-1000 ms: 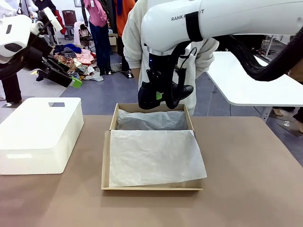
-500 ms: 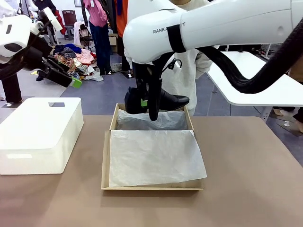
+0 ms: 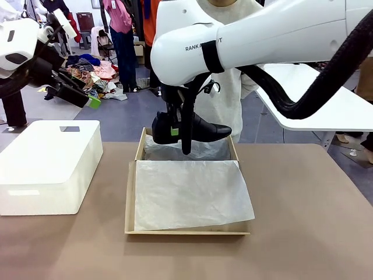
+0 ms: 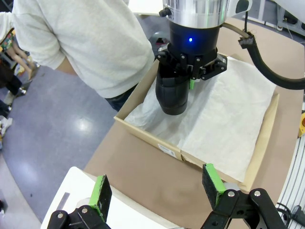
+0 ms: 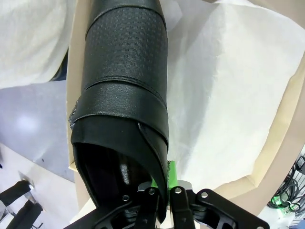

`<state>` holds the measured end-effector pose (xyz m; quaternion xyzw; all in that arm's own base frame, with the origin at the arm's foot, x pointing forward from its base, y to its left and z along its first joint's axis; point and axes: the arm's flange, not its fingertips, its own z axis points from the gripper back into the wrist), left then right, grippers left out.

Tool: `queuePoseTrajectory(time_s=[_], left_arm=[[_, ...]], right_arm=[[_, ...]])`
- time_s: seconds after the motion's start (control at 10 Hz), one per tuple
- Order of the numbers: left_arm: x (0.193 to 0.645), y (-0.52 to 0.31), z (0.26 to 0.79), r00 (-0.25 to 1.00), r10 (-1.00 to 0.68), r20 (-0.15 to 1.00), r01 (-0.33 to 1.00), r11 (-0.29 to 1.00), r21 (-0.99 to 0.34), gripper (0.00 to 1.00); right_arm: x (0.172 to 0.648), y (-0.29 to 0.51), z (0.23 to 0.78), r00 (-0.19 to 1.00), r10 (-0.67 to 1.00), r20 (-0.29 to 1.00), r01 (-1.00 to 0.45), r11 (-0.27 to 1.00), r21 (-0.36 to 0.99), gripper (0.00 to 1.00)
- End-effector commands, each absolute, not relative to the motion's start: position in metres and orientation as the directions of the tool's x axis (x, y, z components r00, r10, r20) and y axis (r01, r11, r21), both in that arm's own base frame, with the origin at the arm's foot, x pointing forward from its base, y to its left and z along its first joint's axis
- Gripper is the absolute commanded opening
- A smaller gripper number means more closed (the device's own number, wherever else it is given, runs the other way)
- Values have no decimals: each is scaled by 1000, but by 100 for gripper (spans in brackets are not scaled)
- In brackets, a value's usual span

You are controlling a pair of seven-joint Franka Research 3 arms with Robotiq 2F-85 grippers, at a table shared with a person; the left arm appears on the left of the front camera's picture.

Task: Pack the shoes into the box.
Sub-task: Place the other shoe of the Shoes into the Shoes Box.

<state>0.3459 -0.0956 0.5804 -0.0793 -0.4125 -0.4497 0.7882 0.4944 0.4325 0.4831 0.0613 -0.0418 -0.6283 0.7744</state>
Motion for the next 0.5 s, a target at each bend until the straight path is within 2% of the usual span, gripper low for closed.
queuePoseTrajectory(time_s=[0.0, 0.4], left_arm=[[347, -95, 580, 243, -639, 730, 776, 580, 249, 100], [347, -95, 580, 243, -639, 730, 776, 580, 249, 100]], right_arm=[[490, 437, 478, 171, -985, -38, 975, 163, 154, 0], [491, 443, 460, 152, -987, -52, 979, 143, 144, 0]])
